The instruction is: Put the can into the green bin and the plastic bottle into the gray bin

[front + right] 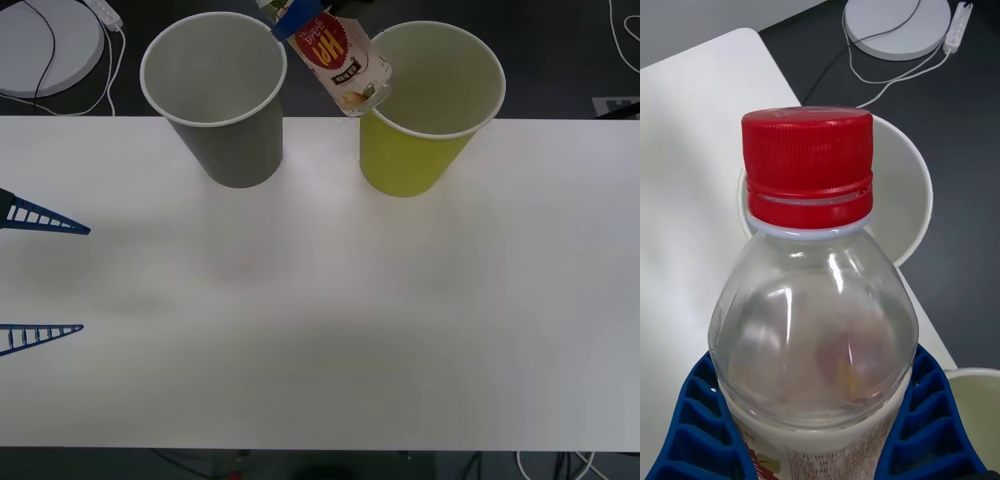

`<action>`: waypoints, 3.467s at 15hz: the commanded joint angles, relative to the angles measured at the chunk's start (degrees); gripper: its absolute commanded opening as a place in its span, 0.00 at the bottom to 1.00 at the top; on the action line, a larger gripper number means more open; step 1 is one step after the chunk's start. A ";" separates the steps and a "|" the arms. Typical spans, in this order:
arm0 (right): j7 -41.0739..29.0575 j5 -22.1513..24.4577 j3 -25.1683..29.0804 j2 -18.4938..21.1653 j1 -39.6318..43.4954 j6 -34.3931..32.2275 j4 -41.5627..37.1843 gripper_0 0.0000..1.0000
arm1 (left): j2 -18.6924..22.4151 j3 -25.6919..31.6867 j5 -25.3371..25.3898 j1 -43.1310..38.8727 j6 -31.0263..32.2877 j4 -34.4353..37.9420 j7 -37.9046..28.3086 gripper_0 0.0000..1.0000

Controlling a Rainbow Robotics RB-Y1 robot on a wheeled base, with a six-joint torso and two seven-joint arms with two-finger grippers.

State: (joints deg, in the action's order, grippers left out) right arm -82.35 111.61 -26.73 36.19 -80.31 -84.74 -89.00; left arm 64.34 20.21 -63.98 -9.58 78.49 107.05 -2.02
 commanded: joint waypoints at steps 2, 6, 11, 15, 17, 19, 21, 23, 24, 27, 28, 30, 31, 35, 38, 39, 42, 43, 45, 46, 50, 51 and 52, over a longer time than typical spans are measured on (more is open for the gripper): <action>0.00 1.25 -3.68 -2.97 -5.20 -0.07 8.49 0.00 | 0.00 0.00 0.00 0.00 0.00 0.00 0.00 1.00; 0.00 2.83 -5.44 -6.13 -9.77 0.01 16.66 0.00 | 0.00 0.00 0.00 0.00 0.00 0.00 0.00 1.00; 0.00 6.78 -5.97 -10.61 -13.55 0.45 25.37 0.00 | 0.00 0.00 0.00 0.00 0.00 0.00 0.00 1.00; 0.00 8.36 -6.05 -14.75 -15.75 3.97 32.84 0.00 | 0.00 0.00 0.00 0.00 0.00 0.00 0.00 1.00; 0.00 9.95 -6.49 -17.03 -17.07 6.69 36.70 0.00 | 0.00 0.00 0.00 0.00 0.00 0.00 0.00 1.00; 0.00 10.30 -8.60 -18.79 -18.21 10.56 40.22 0.00 | 0.00 0.00 0.00 0.00 0.00 0.00 0.00 1.00; 0.00 10.39 -9.57 -20.72 -19.09 14.17 44.00 0.00 | 0.00 0.00 0.00 0.00 0.00 0.00 0.00 1.00; 0.08 10.39 -10.18 -22.13 -20.32 16.27 46.90 0.00 | 0.00 0.00 0.00 0.00 0.00 0.00 0.00 1.00; 0.00 10.39 -10.27 -22.83 -20.67 16.98 47.87 0.00 | 0.00 0.00 0.00 0.00 0.00 0.00 0.00 1.00; 0.00 10.39 -10.27 -24.50 -21.90 18.82 50.59 0.00 | 0.00 0.00 0.00 0.00 0.00 0.00 0.00 1.00; 0.00 10.39 -10.27 -25.12 -22.34 19.44 51.47 0.00 | 0.00 0.00 0.00 0.00 0.00 0.00 0.00 1.00; 0.08 10.39 -10.27 -26.17 -23.13 20.67 53.58 0.00 | 0.00 0.00 0.00 0.00 0.00 0.00 0.00 1.00; 0.08 10.39 -10.27 -26.70 -23.49 21.20 54.37 0.00 | 0.00 0.00 0.00 0.00 0.00 0.00 0.00 1.00; 0.08 10.39 -11.15 -28.37 -24.28 23.31 56.74 0.00 | 0.00 0.00 0.00 0.00 0.00 0.00 0.00 1.00; 0.08 10.39 -11.41 -28.98 -24.72 24.10 57.45 0.00 | 0.00 0.00 0.00 0.00 0.00 0.00 0.00 1.00; 0.08 10.30 -11.50 -29.16 -24.89 24.45 57.71 0.00 | 0.00 0.00 0.00 0.00 0.00 0.00 0.00 1.00; 0.00 10.12 -11.85 -29.42 -24.98 25.06 57.89 0.00 | 0.00 0.00 0.00 0.00 0.00 0.00 0.00 1.00; 0.08 10.12 -11.85 -29.34 -24.98 25.06 57.89 0.00 | 0.00 0.00 0.00 0.00 0.00 0.00 0.00 1.00; 0.00 10.30 -11.94 -29.34 -24.98 25.15 57.89 0.16 | 0.00 0.00 0.00 0.00 0.00 0.00 0.00 1.00; 0.08 10.83 -11.94 -29.42 -24.89 25.33 57.89 0.66 | 0.00 0.00 0.00 0.00 0.00 0.00 0.00 1.00; 0.08 11.09 -12.03 -29.34 -24.98 25.68 57.97 1.00 | 0.00 0.00 0.00 0.00 0.00 0.00 0.00 1.00; 0.08 11.00 -12.03 -29.34 -24.98 25.94 58.15 1.00 | 0.00 0.00 0.00 0.00 0.00 0.00 0.00 1.00; 0.08 11.00 -12.03 -29.34 -24.98 26.03 58.24 1.00 | 0.00 0.00 0.00 0.00 0.00 0.00 0.00 1.00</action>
State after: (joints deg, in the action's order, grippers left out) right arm -82.28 122.63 -38.76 6.84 -105.29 -58.79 -30.83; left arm 64.34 20.21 -63.98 -9.58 78.49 107.05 -2.02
